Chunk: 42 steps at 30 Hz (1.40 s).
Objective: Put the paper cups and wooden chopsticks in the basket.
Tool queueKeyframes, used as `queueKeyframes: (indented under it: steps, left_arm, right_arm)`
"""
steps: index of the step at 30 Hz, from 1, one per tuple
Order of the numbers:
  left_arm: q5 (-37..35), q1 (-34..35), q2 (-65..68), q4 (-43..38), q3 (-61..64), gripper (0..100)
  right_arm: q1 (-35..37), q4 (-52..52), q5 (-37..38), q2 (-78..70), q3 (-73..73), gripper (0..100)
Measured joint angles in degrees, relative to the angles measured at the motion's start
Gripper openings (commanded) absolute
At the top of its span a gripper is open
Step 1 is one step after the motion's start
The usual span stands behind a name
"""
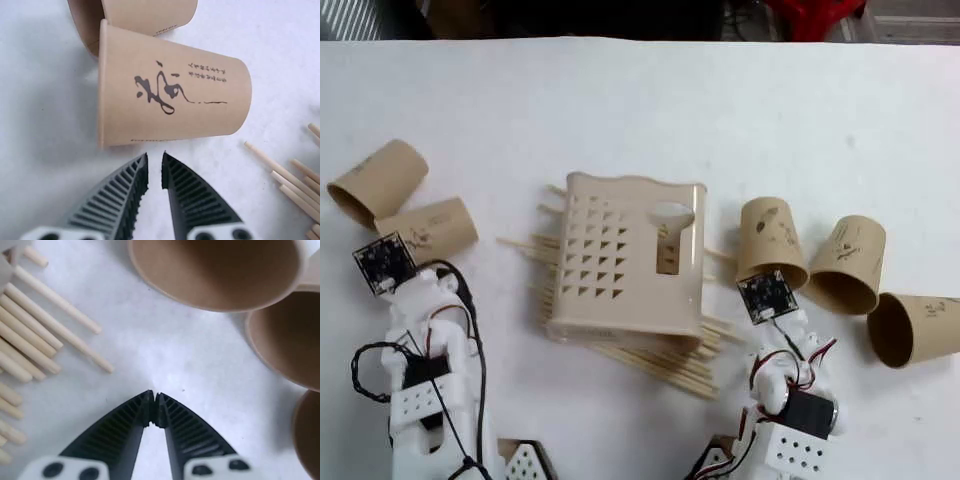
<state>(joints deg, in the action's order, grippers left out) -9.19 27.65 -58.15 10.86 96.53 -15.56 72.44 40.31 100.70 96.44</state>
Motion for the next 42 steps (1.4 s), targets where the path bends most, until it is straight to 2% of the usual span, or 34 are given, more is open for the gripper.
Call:
queueKeyframes:
  steps: [32, 42]
  left_arm:
    - [0.0, 0.0, -0.4, 0.0, 0.1, 8]
    - [0.0, 0.0, -20.3, 0.4, 0.8, 8]
  right_arm:
    - [0.0, 0.0, 0.0, 0.0, 0.0, 1.8]
    - [0.0, 0.0, 0.0, 0.0, 0.0, 1.8]
